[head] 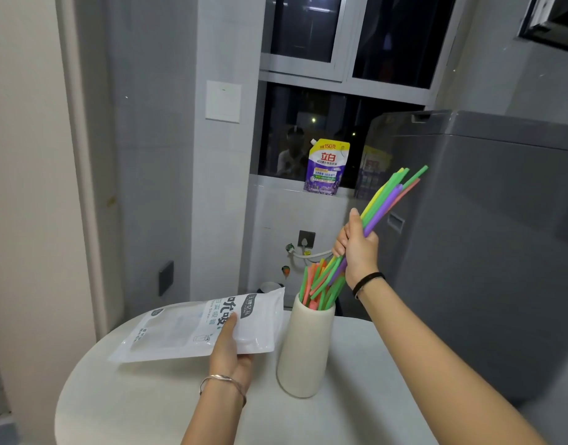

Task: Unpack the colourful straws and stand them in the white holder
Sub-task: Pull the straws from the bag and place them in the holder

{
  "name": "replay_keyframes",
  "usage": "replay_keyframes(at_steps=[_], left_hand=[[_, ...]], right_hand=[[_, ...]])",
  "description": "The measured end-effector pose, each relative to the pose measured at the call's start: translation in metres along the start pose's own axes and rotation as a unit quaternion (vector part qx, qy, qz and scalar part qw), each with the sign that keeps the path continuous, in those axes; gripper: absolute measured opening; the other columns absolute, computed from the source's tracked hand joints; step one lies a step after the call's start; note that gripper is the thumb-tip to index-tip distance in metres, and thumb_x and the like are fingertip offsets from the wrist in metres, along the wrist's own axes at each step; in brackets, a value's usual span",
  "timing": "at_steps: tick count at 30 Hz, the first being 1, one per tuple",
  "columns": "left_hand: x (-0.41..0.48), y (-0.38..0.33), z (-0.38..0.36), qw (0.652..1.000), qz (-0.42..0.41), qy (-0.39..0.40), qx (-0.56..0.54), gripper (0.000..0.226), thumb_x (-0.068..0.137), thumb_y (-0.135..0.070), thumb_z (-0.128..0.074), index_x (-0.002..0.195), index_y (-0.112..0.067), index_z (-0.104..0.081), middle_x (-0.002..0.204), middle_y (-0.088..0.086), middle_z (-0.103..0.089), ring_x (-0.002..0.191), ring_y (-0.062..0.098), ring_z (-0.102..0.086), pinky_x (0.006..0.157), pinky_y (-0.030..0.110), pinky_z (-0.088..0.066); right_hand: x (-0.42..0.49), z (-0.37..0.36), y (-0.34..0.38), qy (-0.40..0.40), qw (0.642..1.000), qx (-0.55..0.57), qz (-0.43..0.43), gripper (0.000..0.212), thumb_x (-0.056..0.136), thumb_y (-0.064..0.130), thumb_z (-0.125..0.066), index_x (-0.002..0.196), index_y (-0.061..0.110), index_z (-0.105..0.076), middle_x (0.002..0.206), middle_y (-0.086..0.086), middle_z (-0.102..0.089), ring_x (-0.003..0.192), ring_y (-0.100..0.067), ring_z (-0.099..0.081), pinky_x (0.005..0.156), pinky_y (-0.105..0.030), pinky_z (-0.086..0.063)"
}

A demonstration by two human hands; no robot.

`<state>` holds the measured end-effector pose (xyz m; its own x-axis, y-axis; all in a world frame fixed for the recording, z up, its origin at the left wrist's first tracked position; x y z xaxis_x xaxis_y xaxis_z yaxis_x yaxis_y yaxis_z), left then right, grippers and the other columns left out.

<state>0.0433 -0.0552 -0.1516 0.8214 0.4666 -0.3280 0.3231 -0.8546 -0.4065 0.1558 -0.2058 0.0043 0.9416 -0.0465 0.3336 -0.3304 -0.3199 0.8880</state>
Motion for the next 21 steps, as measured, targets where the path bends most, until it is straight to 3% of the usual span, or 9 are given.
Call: replay_keyframes(at_steps=[9,14,19,21], left_hand=[[-0.001,-0.001,-0.001,1.0,0.002,0.003,0.008,0.043,0.092,-0.009,-0.056,0.134,-0.011,-0.05,0.107,0.002,-0.066,0.084,0.013,-0.062,0.066,0.031,-0.05],[-0.003,-0.001,0.0,1.0,0.004,0.003,0.006,0.041,0.092,-0.01,-0.056,0.132,-0.011,-0.052,0.111,0.003,-0.064,0.083,0.013,-0.062,0.047,0.022,-0.056],[-0.005,-0.003,-0.001,1.0,0.007,0.003,0.001,0.041,0.092,-0.01,-0.057,0.132,-0.01,-0.052,0.116,0.005,-0.064,0.083,0.013,-0.062,0.051,0.026,-0.057],[-0.006,-0.002,-0.001,1.0,0.008,0.001,0.002,0.04,0.092,-0.01,-0.057,0.132,-0.01,-0.052,0.11,0.004,-0.065,0.082,0.013,-0.061,0.046,0.023,-0.055]], right_hand=[[0.003,-0.008,-0.004,0.034,0.998,-0.042,0.035,0.04,0.094,0.036,-0.049,0.061,0.016,-0.039,0.038,0.01,-0.038,0.033,-0.005,-0.036,0.037,-0.016,-0.036],[-0.002,-0.016,0.0,0.129,0.979,-0.137,0.078,0.042,0.096,0.032,-0.048,0.058,0.015,-0.04,0.041,0.006,-0.037,0.034,-0.007,-0.039,0.04,-0.018,-0.041],[-0.007,-0.023,-0.003,0.215,0.954,-0.198,0.06,0.044,0.094,0.037,-0.049,0.059,0.012,-0.044,0.04,0.006,-0.047,0.038,-0.009,-0.049,0.048,-0.021,-0.05],[-0.007,-0.021,-0.007,0.226,0.952,-0.203,0.042,0.045,0.094,0.038,-0.049,0.057,0.011,-0.047,0.042,0.004,-0.052,0.042,-0.01,-0.056,0.051,-0.022,-0.052]])
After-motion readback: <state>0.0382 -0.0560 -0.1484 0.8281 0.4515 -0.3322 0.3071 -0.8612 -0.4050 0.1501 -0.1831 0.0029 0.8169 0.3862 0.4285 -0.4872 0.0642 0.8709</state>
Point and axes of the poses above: each hand's wrist, its own x-axis towards the middle knuckle, its own z-axis out of the back of the hand, y = z × x, the point moved 3 cm from there along x, towards the middle knuckle
